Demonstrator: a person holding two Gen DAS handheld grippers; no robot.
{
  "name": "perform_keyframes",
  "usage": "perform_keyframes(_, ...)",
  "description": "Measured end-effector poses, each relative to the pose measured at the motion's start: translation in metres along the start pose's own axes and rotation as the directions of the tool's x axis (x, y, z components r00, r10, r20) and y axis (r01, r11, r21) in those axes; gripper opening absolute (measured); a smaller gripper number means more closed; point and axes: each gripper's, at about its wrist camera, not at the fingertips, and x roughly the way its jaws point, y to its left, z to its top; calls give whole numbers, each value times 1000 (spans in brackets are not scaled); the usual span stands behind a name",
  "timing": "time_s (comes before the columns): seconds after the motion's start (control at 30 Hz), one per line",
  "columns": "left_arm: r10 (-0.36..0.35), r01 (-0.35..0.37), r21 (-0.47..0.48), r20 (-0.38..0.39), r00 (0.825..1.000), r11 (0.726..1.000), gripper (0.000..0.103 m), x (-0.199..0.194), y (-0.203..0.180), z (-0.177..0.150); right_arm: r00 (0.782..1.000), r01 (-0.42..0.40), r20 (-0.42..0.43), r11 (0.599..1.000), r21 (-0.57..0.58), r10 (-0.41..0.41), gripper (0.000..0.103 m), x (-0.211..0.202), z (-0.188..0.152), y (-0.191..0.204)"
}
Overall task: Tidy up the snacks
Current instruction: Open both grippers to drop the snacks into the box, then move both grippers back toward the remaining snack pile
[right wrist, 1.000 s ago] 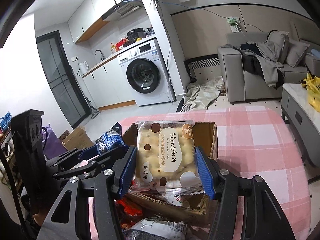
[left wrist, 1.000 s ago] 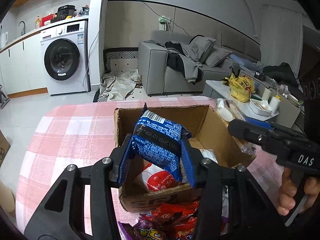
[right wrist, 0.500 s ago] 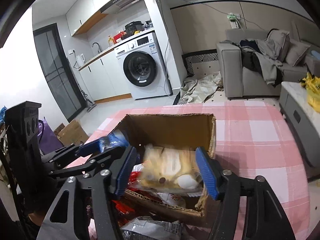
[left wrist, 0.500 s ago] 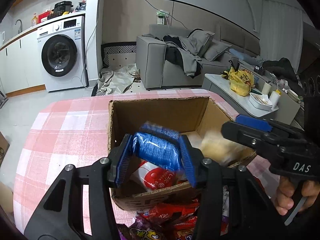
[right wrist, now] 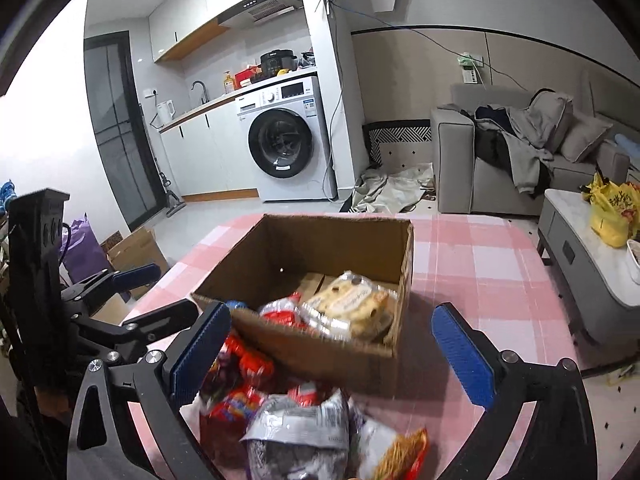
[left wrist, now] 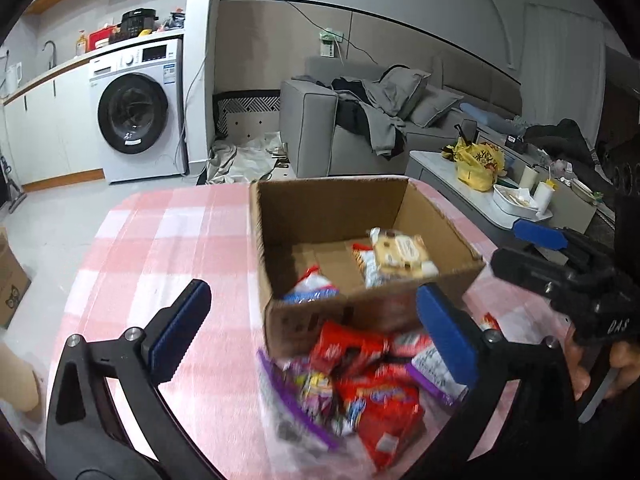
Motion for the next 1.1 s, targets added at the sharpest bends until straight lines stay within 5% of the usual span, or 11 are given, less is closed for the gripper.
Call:
perform_keyframes(0.43,29,-30,-35,-36,999,999,102,-50,18,-54,996,37,-80,999,-3,-38,103,-35,-39,6)
perform_keyframes(1.1,28,-25,26,-107,994,999,102,-36,9,-59,971,30,-234,999,-40,-38,103,-14,-62,4)
